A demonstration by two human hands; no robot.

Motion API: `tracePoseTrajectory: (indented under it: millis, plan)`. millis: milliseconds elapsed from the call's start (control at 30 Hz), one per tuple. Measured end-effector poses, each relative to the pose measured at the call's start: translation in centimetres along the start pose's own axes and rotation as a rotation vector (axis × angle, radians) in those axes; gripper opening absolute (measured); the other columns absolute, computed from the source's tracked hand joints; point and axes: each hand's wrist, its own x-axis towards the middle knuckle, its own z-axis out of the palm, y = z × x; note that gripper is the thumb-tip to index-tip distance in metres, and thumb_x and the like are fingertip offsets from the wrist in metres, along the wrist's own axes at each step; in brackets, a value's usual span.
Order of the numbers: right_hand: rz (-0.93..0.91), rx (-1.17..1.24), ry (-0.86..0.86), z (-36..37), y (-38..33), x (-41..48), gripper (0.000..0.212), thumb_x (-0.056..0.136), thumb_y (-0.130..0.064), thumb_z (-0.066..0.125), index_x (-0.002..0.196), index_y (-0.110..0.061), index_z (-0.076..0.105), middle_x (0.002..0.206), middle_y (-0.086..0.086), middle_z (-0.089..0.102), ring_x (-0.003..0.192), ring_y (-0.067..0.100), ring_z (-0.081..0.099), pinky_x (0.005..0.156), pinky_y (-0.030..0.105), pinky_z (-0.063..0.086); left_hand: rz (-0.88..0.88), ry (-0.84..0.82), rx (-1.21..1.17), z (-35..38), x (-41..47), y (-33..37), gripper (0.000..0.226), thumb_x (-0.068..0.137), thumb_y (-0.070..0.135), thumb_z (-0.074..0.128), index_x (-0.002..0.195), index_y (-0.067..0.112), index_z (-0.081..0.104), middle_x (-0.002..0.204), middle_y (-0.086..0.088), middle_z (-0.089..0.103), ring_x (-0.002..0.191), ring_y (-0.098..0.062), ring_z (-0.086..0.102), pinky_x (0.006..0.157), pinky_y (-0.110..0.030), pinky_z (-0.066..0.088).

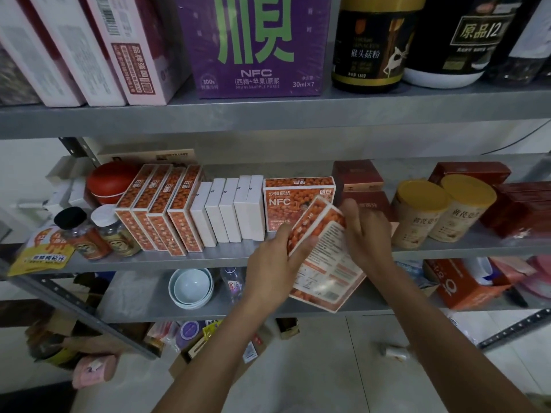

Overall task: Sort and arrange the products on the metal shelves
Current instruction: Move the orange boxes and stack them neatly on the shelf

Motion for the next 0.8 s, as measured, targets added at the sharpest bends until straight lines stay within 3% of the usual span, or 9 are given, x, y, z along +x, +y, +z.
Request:
tracePoseTrajectory:
  millis: [100,167,267,333,433,567,633,700,800]
  plan:
    - [-0.015,-0.016,-0.009,-0.4,0.3,0.0,0.069,0.091,-0.070,0.019,0.097,-0.017,0.062,0.093,0.000,0.066,0.084,0.014,0.063,0.072,0.034,0.050,-0.096,0.060,-0.158,0.8,-0.1,-1.0,0.054,0.081,0.070,0.030,0.093,0.024,0.053,0.076,0.003,0.067,0.062,-0.009,0.067,0.050,-0.017,0.050]
    - [0.084,0.065,0.058,-0.8,0.5,-0.8,0.060,0.088,-0.064,0.038,0.127,-0.020,0.050,0.124,-0.001,0.056,0.111,0.012,0.056,0.085,0.032,0.050,-0.225,0.094,-0.336,0.7,0.1,-1.6,0.055,0.080,0.068,0.033,0.089,0.020,0.057,0.074,0.002,0.069,0.061,-0.008,0.069,0.050,-0.019,0.053]
    - [0.298,0.451,0.044,-1.4,1.0,-2.8,0.072,0.084,-0.053,0.068,0.142,-0.029,0.032,0.138,-0.014,0.045,0.120,-0.004,0.050,0.085,0.015,0.050,-0.394,0.147,-0.520,0.1,0.5,-2.4,0.061,0.080,0.070,0.034,0.090,0.019,0.067,0.075,0.004,0.073,0.064,-0.006,0.071,0.048,-0.014,0.050]
    - [0.471,0.675,-0.093,-1.4,1.5,-3.9,0.076,0.075,-0.040,0.075,0.140,-0.031,0.036,0.134,-0.010,0.054,0.114,0.005,0.061,0.081,0.023,0.056,-0.457,0.147,-0.613,-0.2,0.6,-2.6,0.054,0.088,0.066,0.035,0.088,0.024,0.069,0.073,0.011,0.074,0.065,-0.006,0.072,0.048,-0.013,0.050]
    - [0.695,0.955,-0.299,-1.1,2.0,-4.7,0.060,0.068,-0.029,0.076,0.125,-0.025,0.055,0.118,0.004,0.070,0.101,0.023,0.071,0.075,0.035,0.060,-0.469,0.118,-0.693,0.0,0.8,-2.1,0.047,0.089,0.065,0.035,0.089,0.032,0.069,0.071,0.019,0.072,0.064,-0.002,0.071,0.048,-0.013,0.050]
    - [0.668,1.042,-0.285,-1.0,2.2,-5.4,0.052,0.070,-0.021,0.080,0.118,-0.014,0.060,0.111,0.007,0.073,0.099,0.025,0.071,0.071,0.030,0.059,-0.509,0.071,-0.668,0.2,0.9,-1.6,0.044,0.091,0.064,0.036,0.089,0.035,0.068,0.076,0.019,0.073,0.067,-0.006,0.072,0.052,-0.018,0.054]
    - [0.662,0.985,-0.237,-1.1,1.9,-5.7,0.054,0.068,-0.024,0.082,0.117,-0.017,0.061,0.108,0.003,0.074,0.096,0.022,0.072,0.069,0.028,0.059,-0.511,0.101,-0.592,0.5,1.1,-1.7,0.036,0.096,0.056,0.040,0.101,0.029,0.064,0.098,0.011,0.073,0.081,-0.010,0.072,0.066,-0.025,0.058]
    - [0.662,0.821,-0.177,-0.9,1.4,-6.0,0.046,0.070,-0.025,0.080,0.112,-0.024,0.062,0.103,-0.003,0.075,0.091,0.017,0.073,0.067,0.029,0.060,-0.427,0.199,-0.383,0.5,1.0,-1.5,0.026,0.098,0.043,0.049,0.119,0.027,0.052,0.122,0.012,0.056,0.106,-0.009,0.060,0.084,-0.028,0.053]
    - [0.567,0.541,-0.072,-0.4,0.2,-6.6,0.034,0.079,-0.019,0.078,0.104,-0.032,0.060,0.094,-0.009,0.074,0.088,0.007,0.072,0.071,0.026,0.061,-0.281,0.176,-0.382,0.0,0.2,0.9,0.028,0.089,0.052,0.057,0.114,0.042,0.050,0.113,0.026,0.045,0.100,0.004,0.051,0.067,-0.007,0.046]
